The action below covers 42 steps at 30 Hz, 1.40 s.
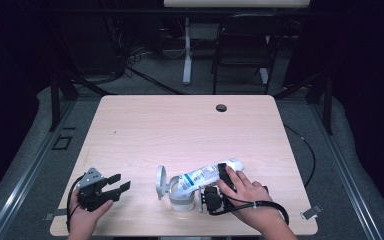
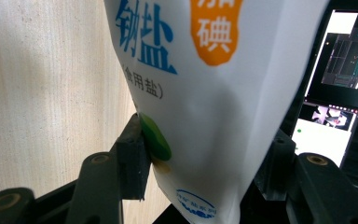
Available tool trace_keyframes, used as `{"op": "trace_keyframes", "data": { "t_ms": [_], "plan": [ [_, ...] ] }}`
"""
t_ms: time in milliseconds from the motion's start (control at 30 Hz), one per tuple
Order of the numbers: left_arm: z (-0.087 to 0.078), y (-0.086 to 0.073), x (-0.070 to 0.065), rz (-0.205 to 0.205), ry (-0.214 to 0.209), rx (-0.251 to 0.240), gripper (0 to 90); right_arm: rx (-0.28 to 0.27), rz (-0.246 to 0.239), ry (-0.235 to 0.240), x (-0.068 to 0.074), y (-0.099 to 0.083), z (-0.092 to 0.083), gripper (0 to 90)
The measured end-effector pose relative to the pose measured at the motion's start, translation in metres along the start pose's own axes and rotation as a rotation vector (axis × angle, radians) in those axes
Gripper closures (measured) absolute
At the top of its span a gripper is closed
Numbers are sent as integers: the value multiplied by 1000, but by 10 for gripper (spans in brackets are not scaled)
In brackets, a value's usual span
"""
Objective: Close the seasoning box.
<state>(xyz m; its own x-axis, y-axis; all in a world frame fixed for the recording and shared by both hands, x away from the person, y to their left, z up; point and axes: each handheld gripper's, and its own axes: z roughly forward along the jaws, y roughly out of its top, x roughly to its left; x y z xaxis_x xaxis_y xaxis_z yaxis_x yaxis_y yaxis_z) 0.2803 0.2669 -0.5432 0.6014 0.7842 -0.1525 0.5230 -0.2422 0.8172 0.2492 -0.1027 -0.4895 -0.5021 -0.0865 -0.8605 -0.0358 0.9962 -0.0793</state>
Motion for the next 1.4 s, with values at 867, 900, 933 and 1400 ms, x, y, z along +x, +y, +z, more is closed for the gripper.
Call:
{"op": "trace_keyframes", "data": {
  "t_ms": [867, 900, 933, 1400],
  "plan": [
    [0, 0, 0, -5, 0, -13, 479, 3, -38, -21, 0, 2, -1, 469],
    [0, 0, 1, -5, 1, -13, 478, 3, -39, -21, 0, 2, -1, 469],
    [0, 0, 1, -5, 2, -11, 478, 2, -40, -23, 0, 2, -1, 470],
    [1, -1, 1, -9, 3, -9, 479, 0, -63, -41, 0, 2, -3, 478]
  ]
}}
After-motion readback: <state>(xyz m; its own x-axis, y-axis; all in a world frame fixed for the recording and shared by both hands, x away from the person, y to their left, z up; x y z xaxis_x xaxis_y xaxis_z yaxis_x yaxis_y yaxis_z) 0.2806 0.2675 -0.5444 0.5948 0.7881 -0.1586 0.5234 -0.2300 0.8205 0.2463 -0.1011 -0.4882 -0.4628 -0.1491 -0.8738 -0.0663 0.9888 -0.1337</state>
